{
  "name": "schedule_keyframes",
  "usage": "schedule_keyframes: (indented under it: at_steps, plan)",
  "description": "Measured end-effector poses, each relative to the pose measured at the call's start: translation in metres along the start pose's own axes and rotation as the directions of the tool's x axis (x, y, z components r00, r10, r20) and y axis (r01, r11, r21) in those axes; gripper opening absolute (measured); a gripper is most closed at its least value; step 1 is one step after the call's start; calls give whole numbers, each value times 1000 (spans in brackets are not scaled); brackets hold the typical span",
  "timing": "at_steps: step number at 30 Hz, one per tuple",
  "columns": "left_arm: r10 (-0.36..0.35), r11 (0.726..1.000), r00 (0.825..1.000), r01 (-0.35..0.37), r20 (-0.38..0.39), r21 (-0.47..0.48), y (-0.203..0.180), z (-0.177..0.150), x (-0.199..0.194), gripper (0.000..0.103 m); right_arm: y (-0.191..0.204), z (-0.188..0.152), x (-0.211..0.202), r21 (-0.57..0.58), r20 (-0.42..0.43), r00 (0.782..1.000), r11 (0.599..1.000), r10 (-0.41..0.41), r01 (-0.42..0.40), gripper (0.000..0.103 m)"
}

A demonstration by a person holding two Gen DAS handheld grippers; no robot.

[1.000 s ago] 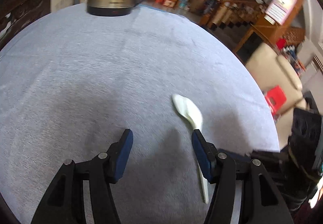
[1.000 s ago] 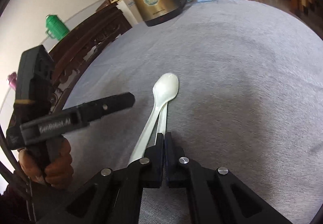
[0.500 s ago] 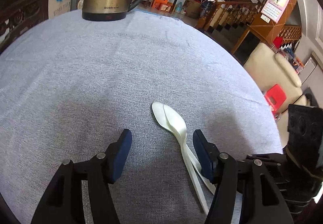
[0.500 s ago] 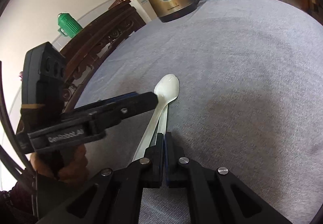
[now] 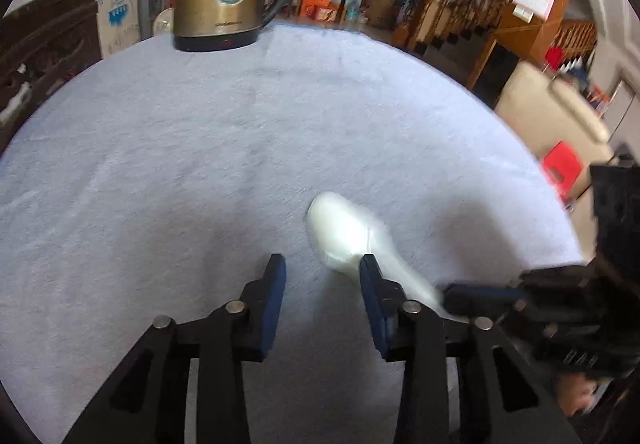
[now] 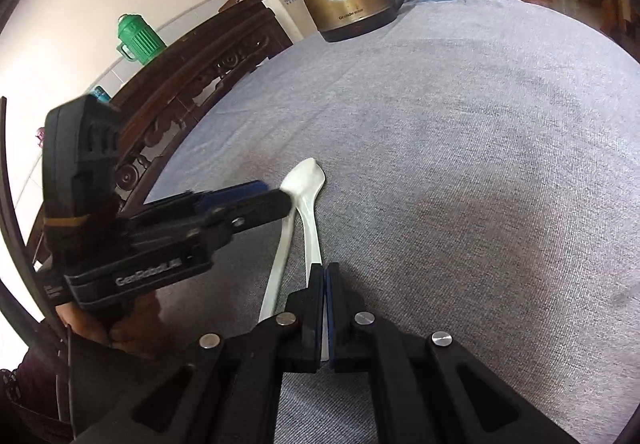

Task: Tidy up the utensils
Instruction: 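Close the right gripper on one white spoon while the left gripper grasps the other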

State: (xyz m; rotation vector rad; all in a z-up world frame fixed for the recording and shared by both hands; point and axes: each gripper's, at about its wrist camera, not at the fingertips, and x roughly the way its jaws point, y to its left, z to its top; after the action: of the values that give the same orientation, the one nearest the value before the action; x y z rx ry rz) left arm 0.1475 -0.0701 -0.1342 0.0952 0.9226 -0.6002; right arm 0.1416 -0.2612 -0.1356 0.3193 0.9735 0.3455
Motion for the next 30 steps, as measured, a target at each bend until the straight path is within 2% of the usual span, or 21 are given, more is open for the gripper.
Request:
schedule_keyframes:
  at_steps: [2,6,9,11,14,18,19,20,22,23,25,27,28,29,30]
  plan:
    - [29,999,1000,-29,-1,28,6,-6,-5,35,2,0,1,-11,1,1000,1000,-12,12,1]
    - [18,1000,1000,-18,-9,-12,17,-8,-13,35,5,3,4,-27,-6,1000,999,-25,25,1]
    - [-5,999,1000,5,10,-47,16,-3,-16,35,2,7,2,-5,-10,1000,1000,-24,24,10]
    - [-11,998,1000,12,19,-57,15,1,-17,35,2,10,3,-2,-16,1000,1000,-16,16,23]
    - [-32,996,999,34,29,-78,12,9,-14,36,10,11,5,-45,-14,1000,999,-22,21,30]
    - [-29,994,1000,29,5,-107,9,16,0,37,27,9,10,-186,-8,993,976,-120,116,24]
    - [-34,993,999,33,-5,-117,8,17,5,37,31,8,11,-220,-6,987,963,-158,153,13]
    - [-36,992,999,35,-12,-123,6,18,8,37,34,7,12,-247,1,980,950,-199,193,10]
    - [-29,992,999,27,-15,-122,2,19,13,43,33,7,10,-269,18,969,933,-245,240,10]
    - [-22,993,1000,21,-6,-118,0,19,13,47,31,8,9,-268,23,965,928,-262,258,10]
    - [-19,993,1000,19,3,-117,-4,18,13,49,21,11,4,-238,23,959,930,-284,281,10]
    - [-13,995,1000,15,15,-98,-6,17,14,49,9,18,-1,-173,8,963,948,-269,267,11]
    - [-11,996,1000,12,18,-87,-7,17,14,49,3,21,-6,-139,5,967,958,-254,252,15]
    - [-4,997,1000,6,20,-76,-8,16,14,47,-3,24,-9,-114,7,970,963,-244,243,15]
    - [9,998,1000,-8,22,-65,-8,16,14,40,-6,29,-11,-95,11,971,967,-237,237,16]
